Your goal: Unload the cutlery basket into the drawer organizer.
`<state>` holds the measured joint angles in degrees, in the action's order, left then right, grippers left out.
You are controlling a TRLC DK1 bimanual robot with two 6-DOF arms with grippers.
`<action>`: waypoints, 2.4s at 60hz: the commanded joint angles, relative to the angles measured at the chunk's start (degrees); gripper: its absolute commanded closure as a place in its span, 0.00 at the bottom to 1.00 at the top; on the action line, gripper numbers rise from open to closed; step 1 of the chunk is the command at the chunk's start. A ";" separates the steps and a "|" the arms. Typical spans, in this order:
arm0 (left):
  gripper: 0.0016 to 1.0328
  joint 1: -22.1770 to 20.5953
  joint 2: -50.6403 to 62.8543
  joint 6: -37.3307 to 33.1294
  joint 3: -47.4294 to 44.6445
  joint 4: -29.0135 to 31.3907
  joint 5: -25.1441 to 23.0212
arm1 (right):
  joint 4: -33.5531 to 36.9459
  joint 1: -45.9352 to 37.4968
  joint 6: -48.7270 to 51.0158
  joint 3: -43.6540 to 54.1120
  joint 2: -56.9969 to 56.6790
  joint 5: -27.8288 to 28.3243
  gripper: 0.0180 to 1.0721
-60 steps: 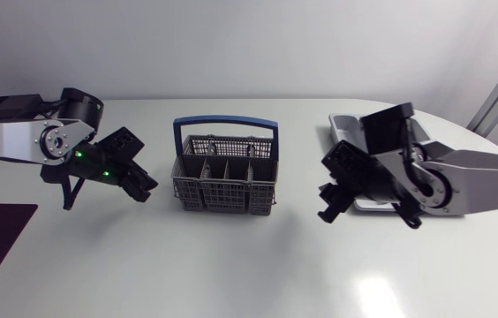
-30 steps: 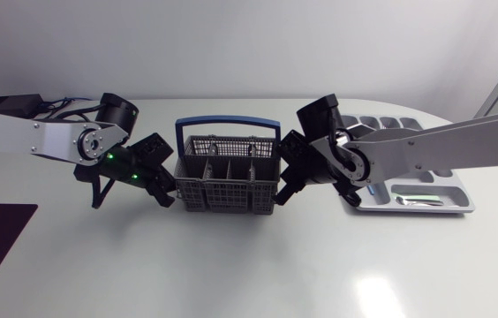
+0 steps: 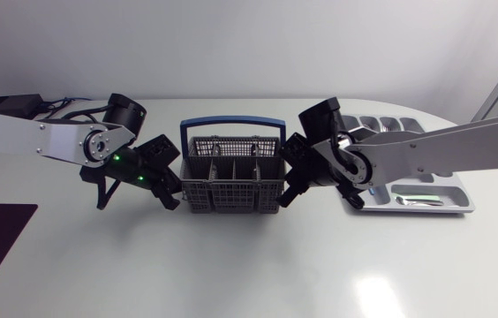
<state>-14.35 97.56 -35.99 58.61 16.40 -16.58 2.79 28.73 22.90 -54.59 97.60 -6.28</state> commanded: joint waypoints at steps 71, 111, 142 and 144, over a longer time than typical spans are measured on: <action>0.86 1.96 -2.90 0.30 -3.50 -0.85 -1.18 | -0.41 -0.87 -0.75 4.49 -2.94 -3.65 0.89; 0.17 12.06 -27.51 5.67 -12.55 -0.85 -3.20 | 1.43 -7.20 -1.36 14.60 -27.29 -8.22 0.21; 0.05 14.70 -40.78 14.98 -21.34 -3.84 0.76 | 6.27 -15.64 -3.73 25.41 -52.25 -6.90 0.04; 0.05 14.88 -41.84 15.60 -22.31 -4.71 0.85 | 6.00 -15.81 -4.17 26.73 -53.74 -6.81 0.04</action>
<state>0.27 58.11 -22.79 38.79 13.13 -15.97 9.78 13.63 20.78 -31.35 46.28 -13.32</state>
